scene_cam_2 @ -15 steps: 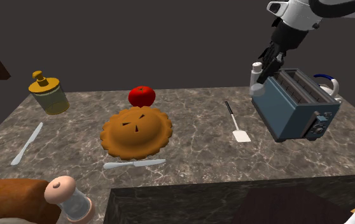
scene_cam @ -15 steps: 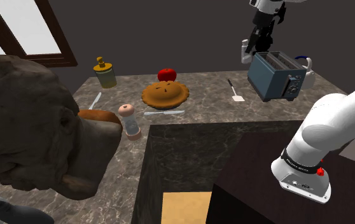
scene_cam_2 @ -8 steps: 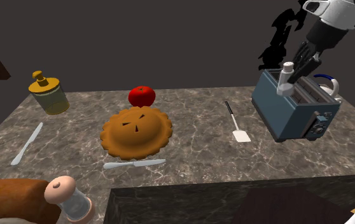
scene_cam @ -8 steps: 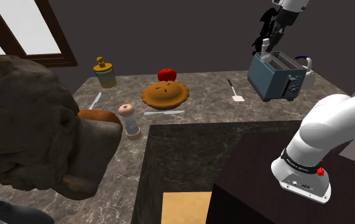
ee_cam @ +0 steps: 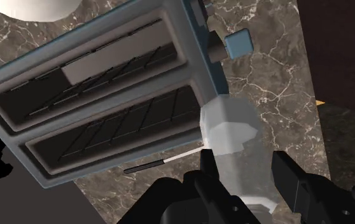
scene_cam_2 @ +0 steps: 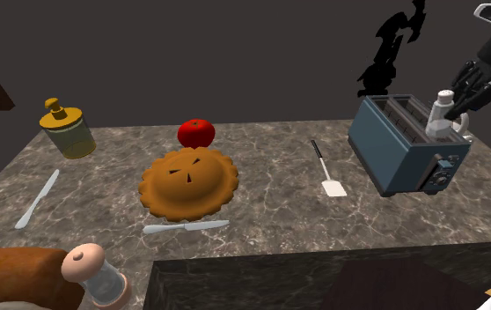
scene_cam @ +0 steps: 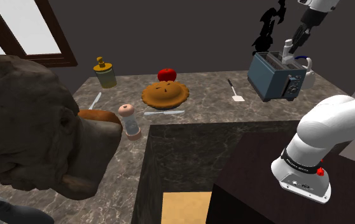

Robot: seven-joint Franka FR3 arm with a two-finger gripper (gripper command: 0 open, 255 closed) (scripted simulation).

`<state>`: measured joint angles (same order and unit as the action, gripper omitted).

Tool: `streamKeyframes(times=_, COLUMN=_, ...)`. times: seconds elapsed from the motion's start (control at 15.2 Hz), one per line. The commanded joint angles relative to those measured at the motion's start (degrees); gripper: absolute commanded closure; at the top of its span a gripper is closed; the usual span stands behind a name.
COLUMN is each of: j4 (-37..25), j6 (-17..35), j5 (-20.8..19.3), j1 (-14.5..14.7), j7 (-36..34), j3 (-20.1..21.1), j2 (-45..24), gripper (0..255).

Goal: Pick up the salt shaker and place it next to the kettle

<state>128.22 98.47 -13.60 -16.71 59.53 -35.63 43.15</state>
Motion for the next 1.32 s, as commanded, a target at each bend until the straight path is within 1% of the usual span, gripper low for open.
streamKeyframes(times=0.0, j4=-1.56, j6=-1.15, j5=-1.15, j1=-0.60, j7=2.97, j3=-2.49, j2=0.00, gripper=255)
streamKeyframes(times=0.33, j4=-4.82, j6=-3.73, j5=-3.83, j1=-1.97, j7=9.44, j3=-7.90, j2=0.50, gripper=255)
streamKeyframes(times=0.59, j4=-8.54, j6=-5.57, j5=-5.68, j1=-2.17, j7=14.81, j3=-12.76, j2=-0.04, gripper=255)
streamKeyframes(times=0.86, j4=-13.23, j6=-7.26, j5=-7.20, j1=-1.31, j7=20.32, j3=-18.26, j2=-1.26, gripper=255)
streamKeyframes(times=1.12, j4=-18.95, j6=-8.90, j5=-8.36, j1=0.93, j7=25.91, j3=-24.66, j2=-2.96, gripper=255)
streamKeyframes(times=1.19, j4=-19.63, j6=-9.08, j5=-8.48, j1=1.29, j7=26.49, j3=-25.42, j2=-3.13, gripper=255)
streamKeyframes(times=1.25, j4=-18.79, j6=-8.42, j5=-8.72, j1=1.13, j7=26.45, j3=-25.58, j2=-2.90, gripper=255)
